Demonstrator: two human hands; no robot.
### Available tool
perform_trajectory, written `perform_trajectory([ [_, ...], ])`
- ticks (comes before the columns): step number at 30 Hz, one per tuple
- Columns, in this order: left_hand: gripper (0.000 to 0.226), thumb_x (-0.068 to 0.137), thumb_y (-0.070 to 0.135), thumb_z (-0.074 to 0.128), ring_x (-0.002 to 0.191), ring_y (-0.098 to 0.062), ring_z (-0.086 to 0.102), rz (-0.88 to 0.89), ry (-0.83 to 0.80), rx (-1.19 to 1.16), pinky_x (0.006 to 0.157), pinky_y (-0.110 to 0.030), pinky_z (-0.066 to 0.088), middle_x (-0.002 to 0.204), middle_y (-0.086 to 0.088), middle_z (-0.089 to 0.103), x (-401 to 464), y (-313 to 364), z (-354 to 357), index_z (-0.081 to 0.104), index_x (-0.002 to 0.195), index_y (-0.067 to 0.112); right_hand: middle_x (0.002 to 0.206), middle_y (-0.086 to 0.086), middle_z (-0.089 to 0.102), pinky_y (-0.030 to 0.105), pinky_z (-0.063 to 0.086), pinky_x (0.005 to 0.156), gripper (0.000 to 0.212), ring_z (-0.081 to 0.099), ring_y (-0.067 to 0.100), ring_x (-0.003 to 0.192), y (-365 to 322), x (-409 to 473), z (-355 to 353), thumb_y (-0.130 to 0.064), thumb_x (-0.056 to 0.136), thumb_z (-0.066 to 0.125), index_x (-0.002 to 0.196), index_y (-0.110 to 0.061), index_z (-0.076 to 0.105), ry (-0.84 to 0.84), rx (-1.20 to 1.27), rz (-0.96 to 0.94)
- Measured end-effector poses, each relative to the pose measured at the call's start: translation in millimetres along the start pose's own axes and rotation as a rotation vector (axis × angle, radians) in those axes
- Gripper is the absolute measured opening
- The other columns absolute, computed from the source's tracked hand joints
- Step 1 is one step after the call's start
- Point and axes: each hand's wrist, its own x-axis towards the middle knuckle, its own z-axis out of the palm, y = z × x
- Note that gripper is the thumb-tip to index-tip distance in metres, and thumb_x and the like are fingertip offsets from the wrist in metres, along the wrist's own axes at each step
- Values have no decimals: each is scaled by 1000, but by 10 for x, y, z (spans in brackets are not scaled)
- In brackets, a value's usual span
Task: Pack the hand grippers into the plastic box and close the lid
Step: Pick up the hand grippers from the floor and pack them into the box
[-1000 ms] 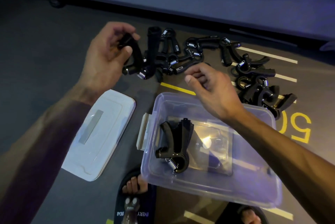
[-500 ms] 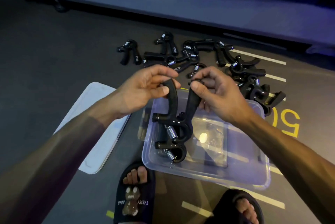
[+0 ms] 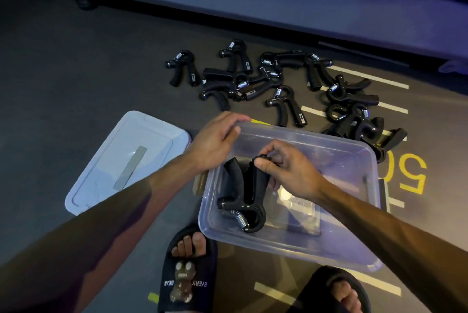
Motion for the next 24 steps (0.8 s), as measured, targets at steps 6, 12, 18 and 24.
perform_trajectory([
  [6, 31, 105, 18, 45, 120, -10, 55, 2, 15, -6, 105, -35, 42, 124, 8, 59, -2, -19, 0, 60, 131, 25, 77, 1, 66, 36, 54, 63, 28, 68, 24, 67, -17, 39, 25, -43, 92, 66, 106, -23, 53, -15, -485, -117],
  [12, 30, 105, 20, 45, 117, -10, 55, -4, 15, -7, 102, -34, 43, 121, 6, 60, 8, -33, 14, 59, 132, 23, 94, 6, 67, 34, 47, 77, 67, 65, 32, 98, 18, -42, 96, -53, 89, 65, 143, -27, 35, -69, -732, -105],
  [18, 30, 106, 22, 45, 115, -9, 55, -23, 16, -12, 101, -34, 44, 120, 7, 60, -1, -29, 17, 59, 131, 27, 97, 9, 70, 28, 43, 74, 73, 66, 31, 97, 38, -103, 167, -48, 90, 67, 148, -26, 29, -40, -709, -98],
  [24, 29, 107, 23, 44, 115, -8, 56, -29, 11, -18, 100, -35, 44, 120, 8, 60, -9, -18, 10, 58, 131, 29, 100, 10, 70, 26, 38, 74, 79, 64, 31, 100, 15, -121, 186, -49, 91, 64, 153, -27, 20, -65, -696, -42],
])
